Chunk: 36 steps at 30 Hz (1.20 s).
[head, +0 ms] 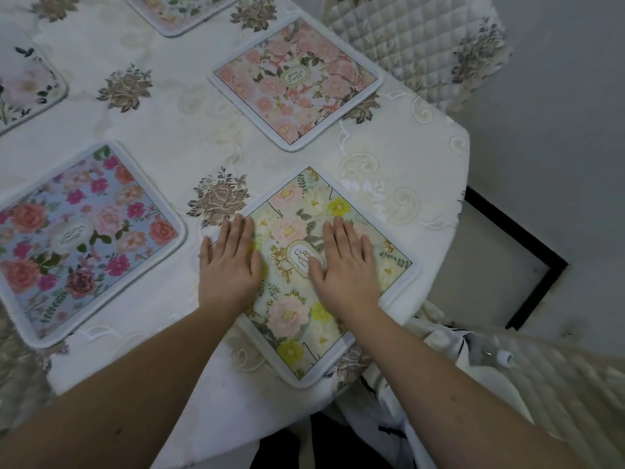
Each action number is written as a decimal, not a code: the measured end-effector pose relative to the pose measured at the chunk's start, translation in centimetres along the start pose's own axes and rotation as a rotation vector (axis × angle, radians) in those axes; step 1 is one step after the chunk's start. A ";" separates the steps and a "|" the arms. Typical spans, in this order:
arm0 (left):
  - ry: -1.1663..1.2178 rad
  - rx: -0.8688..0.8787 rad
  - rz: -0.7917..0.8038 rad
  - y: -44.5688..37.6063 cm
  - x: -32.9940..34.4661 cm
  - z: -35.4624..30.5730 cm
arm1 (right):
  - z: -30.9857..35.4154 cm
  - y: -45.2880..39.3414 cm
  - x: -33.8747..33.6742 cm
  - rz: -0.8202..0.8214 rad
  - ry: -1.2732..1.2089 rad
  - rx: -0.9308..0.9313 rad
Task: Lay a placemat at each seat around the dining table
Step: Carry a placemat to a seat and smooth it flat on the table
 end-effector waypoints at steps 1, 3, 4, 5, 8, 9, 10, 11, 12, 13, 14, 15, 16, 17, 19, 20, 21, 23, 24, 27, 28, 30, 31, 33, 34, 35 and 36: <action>0.001 0.000 0.006 0.0 0.0 0.0 | -0.6 0.3 -0.2 -0.019 -0.009 0.023; 0.003 -0.002 0.016 0.0 -0.1 -0.1 | -1.8 0.8 -0.6 -0.043 -0.016 0.060; 0.001 -0.002 0.015 0.0 -0.1 -0.1 | -2.4 1.1 -0.6 -0.043 -0.012 0.078; -0.001 -0.001 0.013 0.1 -0.2 -0.2 | -3.0 1.4 -0.6 -0.040 -0.006 0.100; 0.006 0.005 0.009 0.2 -0.3 -0.3 | -4.6 2.1 -0.9 -0.053 0.014 0.163; 0.007 0.008 0.010 0.2 -0.3 -0.3 | -4.8 2.2 -1.0 -0.058 0.020 0.169; 0.006 0.011 0.008 0.1 -0.3 -0.3 | -4.9 2.3 -1.1 -0.058 0.023 0.174; 0.004 0.015 0.007 0.1 -0.3 -0.4 | -5.0 2.3 -1.0 -0.052 0.024 0.189; 0.002 0.018 0.006 0.2 -0.3 -0.4 | -5.1 2.3 -1.0 -0.045 0.026 0.215; 0.000 0.021 0.006 0.2 -0.3 -0.5 | -5.2 2.4 -1.0 -0.043 0.027 0.247; -0.001 0.025 0.007 0.2 -0.3 -0.4 | -5.2 2.4 -1.0 -0.043 0.026 0.276; -0.002 0.029 0.007 0.2 -0.3 -0.5 | -5.2 2.5 -1.0 -0.045 0.026 0.292; -0.002 0.035 0.007 0.2 -0.3 -0.5 | -5.2 2.4 -1.0 -0.046 0.029 0.297; -0.003 0.044 0.010 0.1 -0.2 -0.5 | -5.2 2.5 -1.0 -0.045 0.034 0.297; -0.010 0.055 0.018 -0.1 -0.2 -0.6 | -5.1 2.5 -0.9 -0.051 0.045 0.291; -0.019 0.058 0.015 -0.2 -0.2 -0.7 | -5.1 2.5 -0.9 -0.060 0.048 0.292; -0.031 0.064 0.009 -0.2 -0.3 -0.8 | -5.1 2.5 -0.9 -0.072 0.048 0.295; -0.064 0.132 0.002 0.5 -0.5 -1.8 | -5.2 2.5 -0.9 -0.098 0.041 0.303; -0.077 0.196 0.014 1.0 -0.6 -2.8 | -5.1 2.5 -0.9 -0.110 0.038 0.303; -0.029 0.349 0.072 3.5 -0.1 -7.7 | -5.1 2.4 -0.9 -0.137 0.049 0.294; 0.007 0.369 0.075 4.3 0.2 -9.5 | -5.1 2.3 -0.9 -0.139 0.053 0.292; 0.058 0.379 0.086 6.0 1.4 -12.3 | -5.1 2.4 -0.9 -0.140 0.060 0.287; 0.062 0.370 0.093 6.7 2.2 -13.0 | -5.1 2.4 -0.9 -0.145 0.067 0.287; 0.056 0.344 0.103 7.3 3.3 -13.2 | -5.2 2.3 -0.8 -0.148 0.072 0.283; 0.046 0.350 0.110 7.3 3.5 -13.0 | -5.1 2.3 -0.8 -0.148 0.075 0.285; 0.028 0.376 0.121 7.1 3.5 -12.8 | -5.2 2.2 -0.7 -0.152 0.078 0.289; 0.008 0.412 0.132 7.0 3.4 -12.6 | -5.3 2.2 -0.8 -0.154 0.080 0.291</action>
Point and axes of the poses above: each hand's wrist, its own y-axis away from the middle knuckle, its own x-axis out of the palm, z = x × y, the point moved 4 cm from there along -y, towards the middle knuckle, and after that the axes turned 4 degrees about -z, right-handed, at the moved point
